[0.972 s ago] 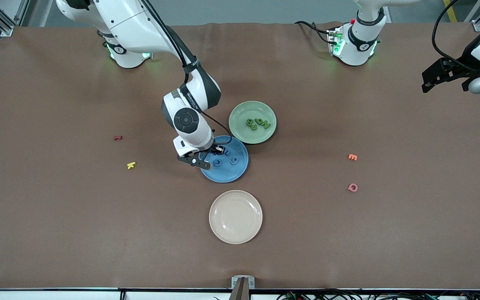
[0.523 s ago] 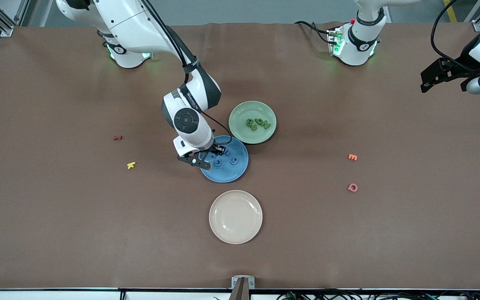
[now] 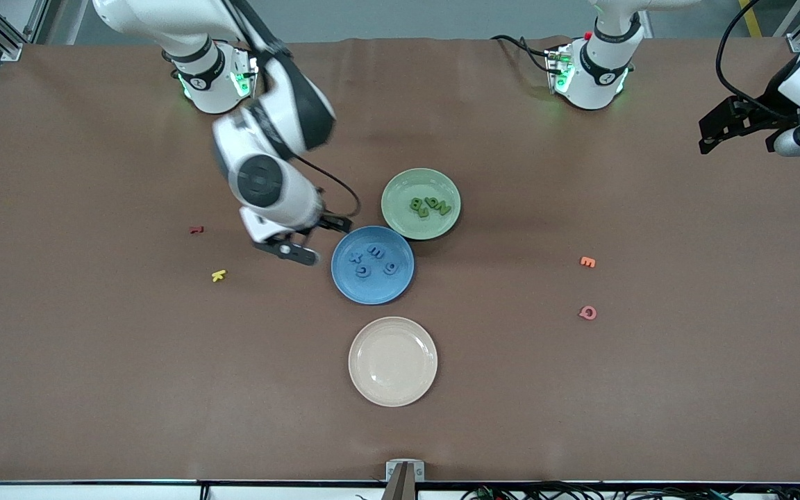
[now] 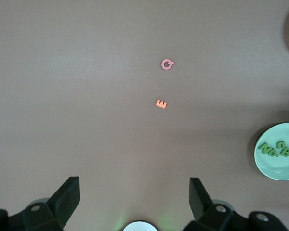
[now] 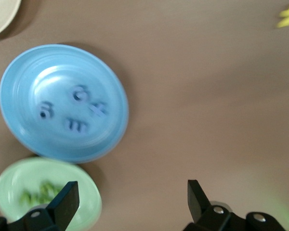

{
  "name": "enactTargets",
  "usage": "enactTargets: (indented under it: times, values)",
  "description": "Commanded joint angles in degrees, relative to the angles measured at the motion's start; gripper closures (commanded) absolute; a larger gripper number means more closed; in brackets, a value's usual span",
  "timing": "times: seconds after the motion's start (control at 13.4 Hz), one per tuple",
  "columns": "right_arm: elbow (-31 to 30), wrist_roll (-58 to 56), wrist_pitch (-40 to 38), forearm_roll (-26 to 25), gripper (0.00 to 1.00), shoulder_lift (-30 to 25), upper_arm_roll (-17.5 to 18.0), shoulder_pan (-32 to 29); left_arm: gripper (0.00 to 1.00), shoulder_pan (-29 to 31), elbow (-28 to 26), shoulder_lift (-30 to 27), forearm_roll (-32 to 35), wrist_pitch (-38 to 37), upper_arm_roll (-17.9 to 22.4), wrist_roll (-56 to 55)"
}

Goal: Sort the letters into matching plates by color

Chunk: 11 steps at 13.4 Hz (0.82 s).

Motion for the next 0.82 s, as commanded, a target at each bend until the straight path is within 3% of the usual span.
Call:
enactTargets:
  times: [0.0,0.15,0.37,0.6,0.75]
  values:
    - [-4.97,-11.21,-7.59,0.56,0.01,-11.69,0.79,-9.33,0.00,0.24,-0.90,-1.54,-0.97,-1.13,-0.03,1.18]
    - [-8.48,-22.36,-8.40,-0.23,0.01,-17.68,0.70,-16.44,0.00,0.24,-0.90,-1.54,-0.97,-1.31,-0.03,1.09]
    - [-7.80,-35.12,-9.19,-7.07,0.00,-19.63,0.70,-25.33,0.00,0.24,-0.90,-1.54,-0.97,-1.48,-0.03,1.09]
    - [-3.33,-45.25,-9.19,-8.49,0.00,-19.29,0.78,-32.46,0.00,0.24,-0.90,-1.45,-0.97,-1.48,-0.03,1.09]
    - [1.32,-45.54,-9.37,-10.24,0.00,-18.85,0.70,-33.18,0.00,0.24,-0.90,-1.45,-0.97,-1.40,-0.03,1.09]
